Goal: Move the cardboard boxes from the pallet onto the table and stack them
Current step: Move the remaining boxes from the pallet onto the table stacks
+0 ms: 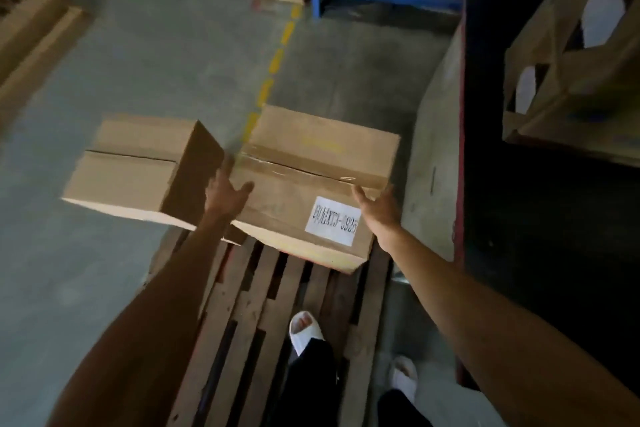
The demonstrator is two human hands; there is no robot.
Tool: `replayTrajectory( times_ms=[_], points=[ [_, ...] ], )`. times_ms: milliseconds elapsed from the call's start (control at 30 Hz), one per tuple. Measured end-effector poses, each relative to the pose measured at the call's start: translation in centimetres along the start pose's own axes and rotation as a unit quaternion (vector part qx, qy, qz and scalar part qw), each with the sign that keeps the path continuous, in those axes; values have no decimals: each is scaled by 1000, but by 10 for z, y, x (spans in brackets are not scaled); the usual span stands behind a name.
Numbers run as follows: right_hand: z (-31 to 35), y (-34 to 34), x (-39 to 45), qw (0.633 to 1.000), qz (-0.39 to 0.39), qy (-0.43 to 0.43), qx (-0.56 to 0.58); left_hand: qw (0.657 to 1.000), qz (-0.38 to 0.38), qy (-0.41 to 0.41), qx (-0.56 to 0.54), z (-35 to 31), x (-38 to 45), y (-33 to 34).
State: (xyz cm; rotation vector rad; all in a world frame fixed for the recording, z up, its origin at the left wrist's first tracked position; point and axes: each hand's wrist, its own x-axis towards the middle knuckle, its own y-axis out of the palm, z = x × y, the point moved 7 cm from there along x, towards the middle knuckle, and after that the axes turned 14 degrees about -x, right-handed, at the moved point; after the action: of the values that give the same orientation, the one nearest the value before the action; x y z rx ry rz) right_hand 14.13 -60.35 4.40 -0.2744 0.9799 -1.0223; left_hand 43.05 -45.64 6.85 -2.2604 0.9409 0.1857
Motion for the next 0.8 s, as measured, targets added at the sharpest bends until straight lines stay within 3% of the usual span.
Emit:
replayTrajectory(
  times_ms=[167, 267, 367, 467, 633, 800],
  points=[
    [-39, 29, 24, 985, 50, 118, 114, 989, 146, -11, -5, 89, 124, 19],
    [-63, 45, 16, 980, 84, 135, 124, 974, 174, -108, -92, 60, 81, 9],
    [-64, 49, 9, 986, 56, 112, 106, 942, 230, -210, -121, 59, 53, 23],
    [-47, 37, 0, 993, 14, 74, 93, 941, 225, -210, -140, 55, 48, 18],
    [-35, 5, -12, 997, 21, 19, 74, 943, 208, -180, -188, 49, 28, 1],
    [-21, -50, -35, 994, 3, -40, 106, 947, 161, -101, -258, -14, -33, -7]
  ],
)
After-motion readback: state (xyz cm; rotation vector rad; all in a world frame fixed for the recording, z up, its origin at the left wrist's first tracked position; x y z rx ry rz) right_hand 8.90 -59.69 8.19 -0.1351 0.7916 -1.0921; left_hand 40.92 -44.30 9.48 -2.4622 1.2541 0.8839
